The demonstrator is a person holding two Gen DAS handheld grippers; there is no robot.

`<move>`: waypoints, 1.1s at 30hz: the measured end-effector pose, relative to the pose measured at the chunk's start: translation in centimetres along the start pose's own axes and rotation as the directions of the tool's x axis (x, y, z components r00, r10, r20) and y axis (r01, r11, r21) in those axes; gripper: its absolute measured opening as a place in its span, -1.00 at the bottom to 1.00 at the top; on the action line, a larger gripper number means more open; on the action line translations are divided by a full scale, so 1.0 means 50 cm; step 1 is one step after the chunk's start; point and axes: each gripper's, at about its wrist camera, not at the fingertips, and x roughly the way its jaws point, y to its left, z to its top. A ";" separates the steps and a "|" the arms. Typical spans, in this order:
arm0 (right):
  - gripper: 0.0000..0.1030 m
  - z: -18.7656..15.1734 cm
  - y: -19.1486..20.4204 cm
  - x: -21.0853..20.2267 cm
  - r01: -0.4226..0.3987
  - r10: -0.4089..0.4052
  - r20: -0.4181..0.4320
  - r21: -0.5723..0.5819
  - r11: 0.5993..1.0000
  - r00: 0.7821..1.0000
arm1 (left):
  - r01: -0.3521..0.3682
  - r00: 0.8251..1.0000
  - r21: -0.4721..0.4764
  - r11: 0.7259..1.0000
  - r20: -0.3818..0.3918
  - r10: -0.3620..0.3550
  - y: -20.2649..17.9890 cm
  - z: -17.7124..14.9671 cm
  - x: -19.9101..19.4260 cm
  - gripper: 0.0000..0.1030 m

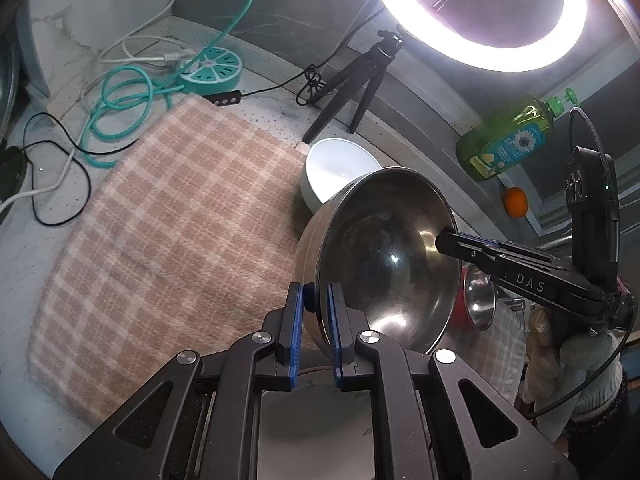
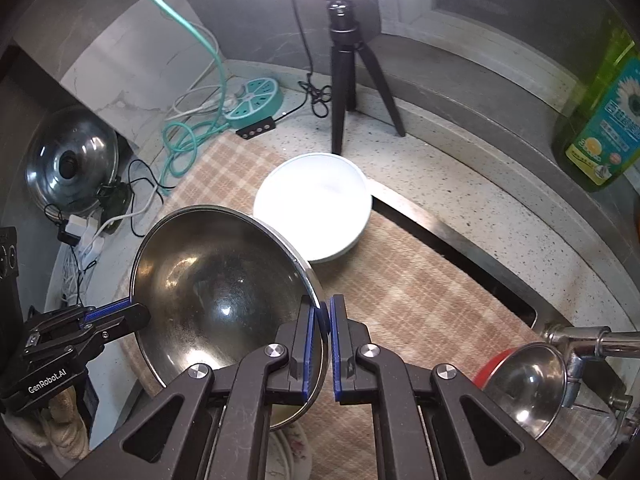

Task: Organize plates and bowls
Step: 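Lift the steel bowl with both grippers and carry it toward the plate stack, then lower the steel bowl onto the plate stack with both grippers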

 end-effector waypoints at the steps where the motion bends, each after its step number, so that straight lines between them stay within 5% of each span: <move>1: -0.86 -0.001 0.011 0.002 -0.003 0.003 -0.001 -0.004 1.000 1.000 | -0.002 1.000 -0.003 1.000 0.003 0.002 0.007 -0.001 -0.006 -0.80; 33: -0.86 -0.012 0.348 0.122 -0.075 0.059 -0.092 -0.184 0.980 0.994 | -0.061 0.996 -0.201 0.978 0.057 0.074 0.285 -0.125 -0.154 -0.80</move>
